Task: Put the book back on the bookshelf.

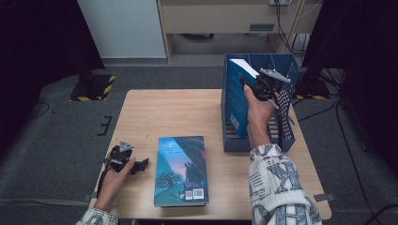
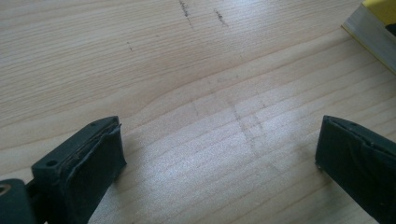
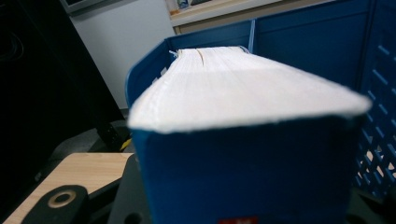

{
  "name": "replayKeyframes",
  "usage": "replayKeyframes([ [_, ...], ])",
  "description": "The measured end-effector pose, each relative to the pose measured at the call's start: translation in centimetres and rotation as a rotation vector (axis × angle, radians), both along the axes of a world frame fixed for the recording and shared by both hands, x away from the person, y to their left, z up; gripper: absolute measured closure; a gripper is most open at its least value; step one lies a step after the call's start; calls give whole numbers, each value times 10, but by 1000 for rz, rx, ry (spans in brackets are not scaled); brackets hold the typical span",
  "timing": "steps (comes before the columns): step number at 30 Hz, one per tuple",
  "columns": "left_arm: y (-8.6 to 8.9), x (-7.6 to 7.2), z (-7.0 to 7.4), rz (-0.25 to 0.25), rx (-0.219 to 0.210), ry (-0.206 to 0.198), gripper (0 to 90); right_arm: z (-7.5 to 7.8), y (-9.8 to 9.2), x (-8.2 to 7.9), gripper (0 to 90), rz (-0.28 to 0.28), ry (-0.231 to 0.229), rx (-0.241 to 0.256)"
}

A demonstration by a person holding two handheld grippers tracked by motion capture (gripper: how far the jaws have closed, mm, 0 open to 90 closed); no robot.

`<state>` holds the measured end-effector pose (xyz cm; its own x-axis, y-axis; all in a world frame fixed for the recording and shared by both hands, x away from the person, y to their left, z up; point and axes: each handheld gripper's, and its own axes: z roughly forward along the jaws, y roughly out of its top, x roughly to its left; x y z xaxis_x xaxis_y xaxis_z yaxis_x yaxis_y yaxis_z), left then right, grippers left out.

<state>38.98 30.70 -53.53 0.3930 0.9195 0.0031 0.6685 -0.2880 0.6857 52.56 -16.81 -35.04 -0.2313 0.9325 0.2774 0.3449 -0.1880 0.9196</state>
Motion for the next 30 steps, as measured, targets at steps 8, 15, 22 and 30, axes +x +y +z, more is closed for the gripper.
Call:
replayKeyframes([
  [8,0,0,0,-1,0,0,2,-12,2,0,602,-10,2,-6],
  [15,0,0,0,-1,0,1,2,-18,3,-1,603,-11,5,-7],
  [22,0,0,0,-2,0,1,3,-20,4,-1,603,-18,-4,-16],
  [30,0,0,0,-2,0,2,2,-22,4,-2,602,-12,-7,-18],
])
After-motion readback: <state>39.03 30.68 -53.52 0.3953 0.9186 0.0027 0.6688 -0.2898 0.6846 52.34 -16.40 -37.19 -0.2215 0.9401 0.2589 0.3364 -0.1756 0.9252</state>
